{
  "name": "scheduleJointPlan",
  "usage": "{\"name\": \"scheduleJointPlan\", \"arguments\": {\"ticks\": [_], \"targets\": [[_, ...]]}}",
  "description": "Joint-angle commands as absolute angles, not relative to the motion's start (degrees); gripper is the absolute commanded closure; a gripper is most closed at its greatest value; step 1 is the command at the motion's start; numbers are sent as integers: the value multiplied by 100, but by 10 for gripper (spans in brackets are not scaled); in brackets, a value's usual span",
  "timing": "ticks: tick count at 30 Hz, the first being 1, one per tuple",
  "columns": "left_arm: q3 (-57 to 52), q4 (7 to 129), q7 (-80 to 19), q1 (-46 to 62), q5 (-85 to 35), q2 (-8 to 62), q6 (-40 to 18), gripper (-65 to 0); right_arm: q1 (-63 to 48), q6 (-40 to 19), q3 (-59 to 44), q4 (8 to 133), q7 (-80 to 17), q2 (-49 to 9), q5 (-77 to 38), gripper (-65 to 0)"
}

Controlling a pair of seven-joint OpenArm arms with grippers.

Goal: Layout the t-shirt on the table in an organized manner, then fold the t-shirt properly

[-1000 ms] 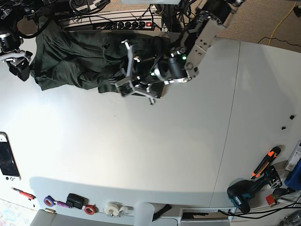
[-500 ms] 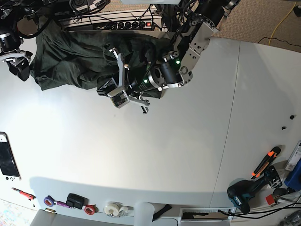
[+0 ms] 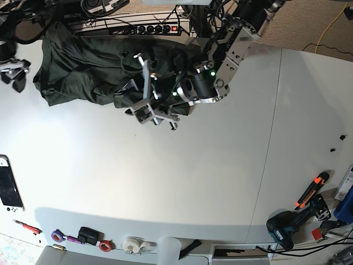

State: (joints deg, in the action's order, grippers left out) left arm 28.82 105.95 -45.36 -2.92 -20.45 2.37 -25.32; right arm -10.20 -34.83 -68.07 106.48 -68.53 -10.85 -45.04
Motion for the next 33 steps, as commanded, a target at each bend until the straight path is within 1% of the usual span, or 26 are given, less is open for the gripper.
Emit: {"name": "scheduleJointPlan", "arguments": {"ticks": [1,4,7,10,12,15,19,27,33], "targets": [[2875,10676,-4388,-381,-2123,266,-2547,-301,-1037,-3398,-6818,10597,-6711,-1328,-4587,-416],[2875,10676,-4346,-384,-2121,370,-2545,-301,-1066,-3260,-6818,9782,-6834,-1754,-4711,-426],[2873,10676,-4348,-381,-2102,370,-2547,-301,-1063,-3269,-6818,8591,-7367,-2154,-5428,-426],[2871,10676,-4346,-384,-2102,368,-2545,-301,-1066,-3597,-6818,7491,-7933,-2449,-6106,-426],[2871,10676,-4342,-384,-2104,368,-2545,-301,-1066,-3756,-6820,6904,-8000,-2580,-6449,-426],[2871,10676,-4278,-384,-2102,368,-2545,-301,-1066,-3785,-6818,6313,-8000,-2665,-6665,-426],[2871,10676,-4237,-386,-2102,366,-2543,-301,-1092,-3787,-6751,6213,-8000,-2585,-6643,-426],[2871,10676,-4237,-478,-2099,366,-2477,-301,-1175,-3785,-5774,6213,-8000,-2578,-6685,-426],[2871,10676,-4200,-493,-1957,366,-2392,-301,-1177,-3793,-5280,6215,-8000,-2523,-6945,-426]]}}
